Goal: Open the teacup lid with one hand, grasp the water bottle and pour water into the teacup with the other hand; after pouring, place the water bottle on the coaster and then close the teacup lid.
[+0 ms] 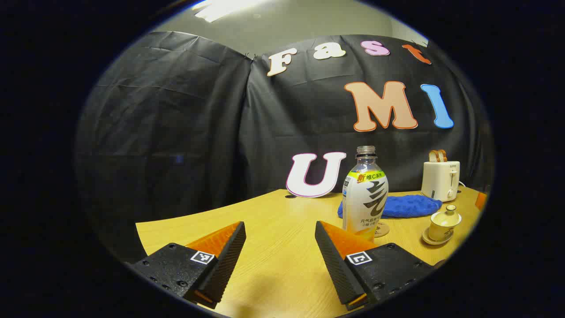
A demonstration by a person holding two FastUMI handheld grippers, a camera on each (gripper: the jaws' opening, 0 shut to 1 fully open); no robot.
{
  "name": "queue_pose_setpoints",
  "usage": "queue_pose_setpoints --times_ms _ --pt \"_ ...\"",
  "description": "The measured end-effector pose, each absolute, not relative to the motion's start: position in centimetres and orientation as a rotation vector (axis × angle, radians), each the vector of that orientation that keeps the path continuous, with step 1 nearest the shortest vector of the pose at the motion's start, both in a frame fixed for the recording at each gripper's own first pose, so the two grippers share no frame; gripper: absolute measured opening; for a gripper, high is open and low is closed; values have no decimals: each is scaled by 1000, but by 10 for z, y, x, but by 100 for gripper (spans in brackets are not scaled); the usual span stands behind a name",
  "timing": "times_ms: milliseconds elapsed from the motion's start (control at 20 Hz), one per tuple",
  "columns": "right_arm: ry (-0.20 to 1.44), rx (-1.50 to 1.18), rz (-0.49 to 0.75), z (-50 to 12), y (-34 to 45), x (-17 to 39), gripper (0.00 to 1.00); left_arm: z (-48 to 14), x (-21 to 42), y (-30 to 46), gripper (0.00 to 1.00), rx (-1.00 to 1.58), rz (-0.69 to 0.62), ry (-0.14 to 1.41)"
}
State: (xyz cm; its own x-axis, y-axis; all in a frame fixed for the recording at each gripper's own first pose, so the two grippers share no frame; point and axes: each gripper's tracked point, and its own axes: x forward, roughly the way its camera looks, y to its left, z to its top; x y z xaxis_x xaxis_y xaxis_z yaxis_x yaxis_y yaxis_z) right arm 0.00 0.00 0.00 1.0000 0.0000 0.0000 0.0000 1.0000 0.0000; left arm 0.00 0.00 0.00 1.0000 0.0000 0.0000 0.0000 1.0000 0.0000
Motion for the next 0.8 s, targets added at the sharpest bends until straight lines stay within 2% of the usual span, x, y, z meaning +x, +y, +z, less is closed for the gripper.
queue_pose_setpoints --times_ms 150,200,300,700,750,800 --pt "0 0 0 0 0 0 97 -1 0 1 92 0 0 0" --pt "0 0 0 0 0 -1 97 -1 1 1 89 0 0 1" --pt "0 1 0 -1 0 -1 97 0 0 1 92 -1 0 0" --pt "1 1 -2 0 1 0 97 -2 1 1 92 -1 -1 1" --pt "2 1 -6 0 0 -1 94 -2 0 1 92 -1 -1 1" --pt "1 1 -6 1 -1 0 97 -1 0 1 92 -1 -1 0"
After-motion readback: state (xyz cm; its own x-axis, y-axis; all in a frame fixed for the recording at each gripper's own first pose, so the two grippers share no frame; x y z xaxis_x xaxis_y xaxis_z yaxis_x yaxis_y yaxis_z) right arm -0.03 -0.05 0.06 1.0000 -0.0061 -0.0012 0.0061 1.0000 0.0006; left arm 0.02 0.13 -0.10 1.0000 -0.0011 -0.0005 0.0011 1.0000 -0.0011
